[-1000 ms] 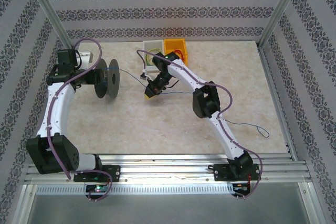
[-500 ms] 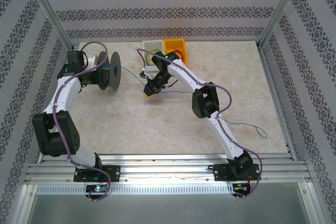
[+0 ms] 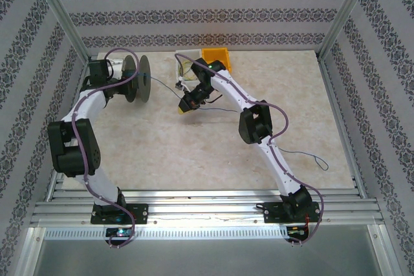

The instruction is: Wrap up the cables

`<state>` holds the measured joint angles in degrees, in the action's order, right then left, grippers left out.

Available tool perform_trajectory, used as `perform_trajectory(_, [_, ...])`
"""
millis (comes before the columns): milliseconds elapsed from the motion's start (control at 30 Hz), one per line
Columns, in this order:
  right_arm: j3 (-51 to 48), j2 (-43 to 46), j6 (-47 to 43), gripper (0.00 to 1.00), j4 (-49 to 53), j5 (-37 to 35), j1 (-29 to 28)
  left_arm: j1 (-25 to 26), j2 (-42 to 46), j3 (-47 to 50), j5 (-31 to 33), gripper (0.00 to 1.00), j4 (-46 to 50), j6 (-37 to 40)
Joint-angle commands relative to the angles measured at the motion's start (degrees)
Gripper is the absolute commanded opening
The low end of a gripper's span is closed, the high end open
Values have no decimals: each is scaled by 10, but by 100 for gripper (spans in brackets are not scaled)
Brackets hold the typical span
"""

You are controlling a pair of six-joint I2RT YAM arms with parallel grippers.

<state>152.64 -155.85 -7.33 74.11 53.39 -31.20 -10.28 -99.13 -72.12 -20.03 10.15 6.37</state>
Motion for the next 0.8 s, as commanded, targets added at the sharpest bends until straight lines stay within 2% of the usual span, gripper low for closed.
perform_trajectory(0, [19,-17,12,0,-7,19,7,13,-25,-35,-19,13,-38,9])
perform_trajectory(67, [20,-16,14,0,-9,19,9,17,-33,-46,-18,2,-34,13])
perform_trajectory(100, [20,-15,15,0,-10,19,10,18,-34,-49,-17,0,-33,15])
perform_trajectory(400, [18,22,12,0,-10,1,15,22,-4,-58,-3,0,34,50])
perform_trajectory(767, [14,125,40,0,-68,-49,53,47,135,-99,-60,0,352,158])
